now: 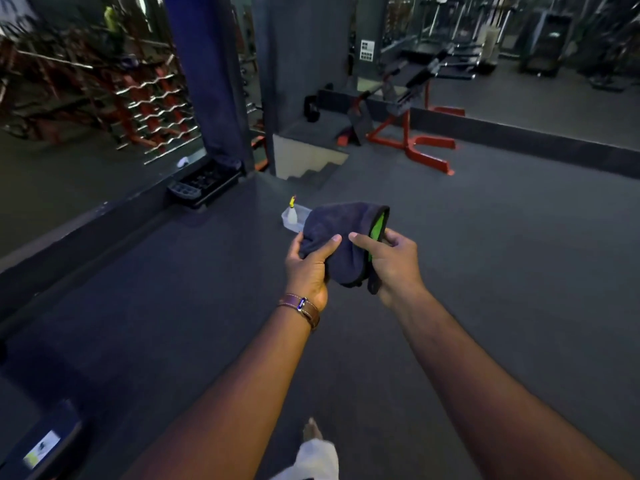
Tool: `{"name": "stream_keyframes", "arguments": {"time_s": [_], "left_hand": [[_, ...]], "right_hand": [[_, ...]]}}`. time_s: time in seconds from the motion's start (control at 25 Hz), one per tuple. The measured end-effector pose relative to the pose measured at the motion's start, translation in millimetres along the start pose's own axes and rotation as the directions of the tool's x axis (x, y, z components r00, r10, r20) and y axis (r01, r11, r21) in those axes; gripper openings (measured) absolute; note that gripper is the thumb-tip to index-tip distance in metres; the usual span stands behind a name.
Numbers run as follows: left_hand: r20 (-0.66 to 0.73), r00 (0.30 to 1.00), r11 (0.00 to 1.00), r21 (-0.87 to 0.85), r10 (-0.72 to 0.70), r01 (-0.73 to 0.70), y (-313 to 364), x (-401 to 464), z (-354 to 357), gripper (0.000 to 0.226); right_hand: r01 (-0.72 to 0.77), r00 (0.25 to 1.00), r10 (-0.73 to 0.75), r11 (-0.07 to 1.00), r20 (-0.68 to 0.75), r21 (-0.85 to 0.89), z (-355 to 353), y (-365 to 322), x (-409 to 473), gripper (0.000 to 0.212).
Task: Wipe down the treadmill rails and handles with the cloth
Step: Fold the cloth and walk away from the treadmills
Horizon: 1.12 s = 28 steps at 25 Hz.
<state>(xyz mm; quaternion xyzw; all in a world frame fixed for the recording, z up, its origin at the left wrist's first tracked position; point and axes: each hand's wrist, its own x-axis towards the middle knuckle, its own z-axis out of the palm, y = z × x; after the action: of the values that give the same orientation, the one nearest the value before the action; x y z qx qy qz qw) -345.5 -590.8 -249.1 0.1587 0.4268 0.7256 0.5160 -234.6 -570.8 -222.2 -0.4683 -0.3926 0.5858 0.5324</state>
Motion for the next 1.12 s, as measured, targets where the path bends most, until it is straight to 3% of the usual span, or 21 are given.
{"name": "stream_keyframes", "arguments": {"time_s": [0.2, 0.44, 0.64, 0.8, 0.96, 1.12], "left_hand": [[-0.124, 0.992, 1.0, 0.001, 0.012, -0.012, -90.0, 282.3, -8.4, 0.042], [-0.252, 0.928, 0.946, 0.103, -0.275, 0.309, -141.4, 547.2, -10.2, 0.041], [-0.373, 0.848, 0.889, 0.113, -0.377, 0.444, -198.5, 849.3, -9.9, 0.041], [-0.425, 0.776, 0.817, 0.132, -0.465, 0.562, -253.8, 1061.4, -19.6, 0.04], [-0.479, 0.708, 0.728, 0.187, -0.518, 0.659, -290.9, 1204.2, -38.9, 0.043], [-0.508, 0.632, 0.616, 0.227, -0.585, 0.754, -336.8, 1322.0, -77.9, 0.05]], "right_hand": [[0.028, 0.999, -0.029, 0.999, -0.039, -0.024, 54.4, 116.8, 270.4, 0.009], [-0.216, 0.974, 0.211, 0.975, -0.08, -0.05, 107.3, 211.4, 536.5, 0.033], [-0.32, 0.939, 0.309, 0.945, -0.148, -0.059, 179.1, 314.2, 825.7, 0.025], [-0.45, 0.875, 0.43, 0.892, -0.221, -0.046, 227.8, 405.9, 1032.2, 0.019], [-0.607, 0.757, 0.567, 0.794, -0.326, -0.027, 252.4, 479.8, 1149.4, 0.015], [-0.695, 0.664, 0.667, 0.717, -0.338, 0.049, 274.5, 558.4, 1239.2, 0.017]]}}
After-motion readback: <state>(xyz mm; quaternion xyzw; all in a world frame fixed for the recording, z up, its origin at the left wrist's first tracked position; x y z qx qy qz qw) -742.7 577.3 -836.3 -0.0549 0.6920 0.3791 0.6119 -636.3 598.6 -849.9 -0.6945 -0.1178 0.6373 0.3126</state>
